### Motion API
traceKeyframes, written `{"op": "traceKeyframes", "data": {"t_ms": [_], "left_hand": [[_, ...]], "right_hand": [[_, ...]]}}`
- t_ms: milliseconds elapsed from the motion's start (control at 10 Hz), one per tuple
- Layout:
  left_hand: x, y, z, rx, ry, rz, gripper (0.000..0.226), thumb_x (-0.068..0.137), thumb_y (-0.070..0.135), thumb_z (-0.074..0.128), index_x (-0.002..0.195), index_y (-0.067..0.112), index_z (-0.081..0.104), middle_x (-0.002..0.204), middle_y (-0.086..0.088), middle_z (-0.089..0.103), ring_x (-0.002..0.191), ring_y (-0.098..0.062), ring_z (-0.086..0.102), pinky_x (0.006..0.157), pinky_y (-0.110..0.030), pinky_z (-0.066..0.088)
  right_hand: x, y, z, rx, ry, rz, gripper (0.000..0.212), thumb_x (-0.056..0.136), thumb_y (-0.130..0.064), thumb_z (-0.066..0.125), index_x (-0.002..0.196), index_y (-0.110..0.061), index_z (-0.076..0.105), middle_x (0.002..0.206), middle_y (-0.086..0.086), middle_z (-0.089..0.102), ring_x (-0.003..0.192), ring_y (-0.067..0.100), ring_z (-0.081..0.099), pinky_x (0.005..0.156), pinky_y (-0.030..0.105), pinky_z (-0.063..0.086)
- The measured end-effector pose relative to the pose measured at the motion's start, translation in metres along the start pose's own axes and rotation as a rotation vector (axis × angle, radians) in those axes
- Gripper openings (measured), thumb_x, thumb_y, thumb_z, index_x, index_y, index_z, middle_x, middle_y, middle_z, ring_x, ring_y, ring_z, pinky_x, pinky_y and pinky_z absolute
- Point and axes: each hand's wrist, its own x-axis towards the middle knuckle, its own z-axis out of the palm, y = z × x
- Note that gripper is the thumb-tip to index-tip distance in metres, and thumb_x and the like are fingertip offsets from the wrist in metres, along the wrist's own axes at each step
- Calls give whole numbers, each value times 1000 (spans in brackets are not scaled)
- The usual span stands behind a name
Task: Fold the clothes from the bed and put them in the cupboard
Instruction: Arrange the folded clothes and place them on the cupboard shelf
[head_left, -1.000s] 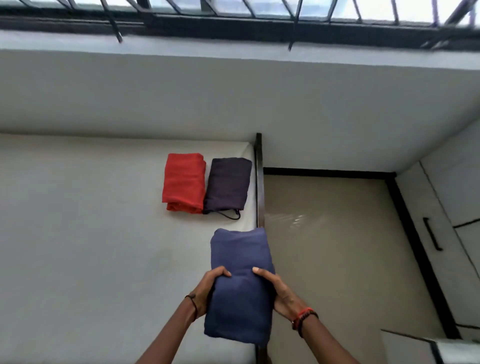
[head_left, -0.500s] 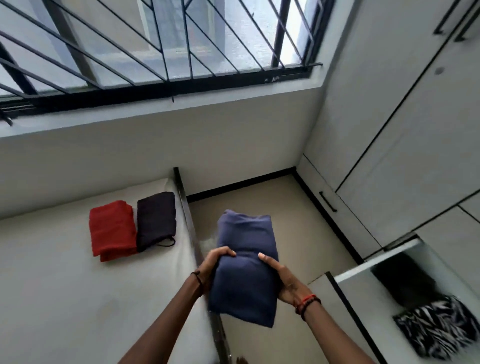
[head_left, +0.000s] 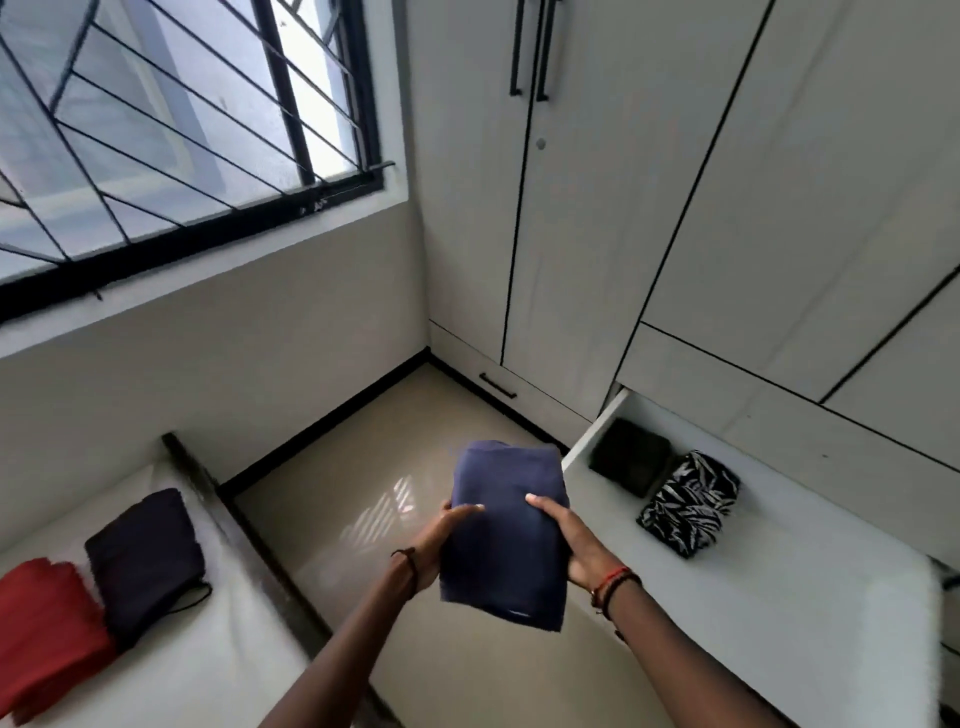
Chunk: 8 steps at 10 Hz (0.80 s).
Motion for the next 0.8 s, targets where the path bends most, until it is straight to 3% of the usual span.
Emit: {"op": "traceKeyframes", "data": {"t_ms": [100, 200, 300, 500, 600, 700, 800], "left_hand": [[25, -10, 24, 79, -232, -32, 31, 88, 10, 60, 118, 5, 52, 98, -9, 64, 87, -24, 63, 76, -35, 53], [56, -21, 70, 224, -307, -40, 68, 69, 28, 79, 130, 25, 49, 116, -2, 64, 106, -22, 62, 93, -41, 51], [84, -25, 122, 331, -362, -29, 74, 63, 29, 78, 129, 38, 45, 126, 4, 60, 115, -18, 56, 101, -40, 46], [146, -50, 247, 483, -357, 11, 75, 61, 34, 73, 132, 22, 49, 127, -1, 59, 118, -19, 53, 104, -33, 39], [193, -77, 302, 505, -398, -44, 66, 69, 28, 76, 129, 14, 53, 119, -3, 64, 108, -16, 59, 93, -26, 46], [236, -119, 337, 585, -489, -95, 74, 59, 47, 77, 125, 24, 54, 117, 4, 65, 107, -11, 61, 96, -30, 47], [270, -163, 362, 621, -498, -187, 85, 55, 53, 78, 130, 22, 52, 121, 0, 64, 114, -17, 59, 104, -40, 43]], "right_hand": [[-4, -6, -50, 52, 71, -10, 41, 79, -34, 71, 111, -9, 67, 101, 11, 73, 99, 26, 67, 80, 32, 51], [-2, -7, -104, 108, 134, -11, 44, 77, -34, 73, 112, -9, 67, 102, 12, 73, 100, 27, 67, 89, 36, 51], [1, -11, -161, 178, 186, -7, 45, 76, -34, 75, 112, -9, 66, 103, 12, 73, 100, 27, 67, 93, 39, 51], [11, -27, -286, 273, 255, 60, 41, 83, -34, 69, 110, -3, 66, 101, 14, 73, 98, 27, 68, 84, 36, 53], [21, -25, -352, 322, 284, 98, 38, 84, -32, 68, 108, -2, 66, 101, 17, 72, 96, 30, 68, 82, 37, 54], [33, -8, -407, 374, 321, 155, 41, 83, -31, 69, 111, -2, 64, 103, 19, 71, 99, 32, 67, 93, 43, 51], [50, 17, -447, 414, 368, 214, 43, 81, -29, 70, 114, -3, 63, 104, 18, 71, 99, 32, 67, 89, 43, 53]]}}
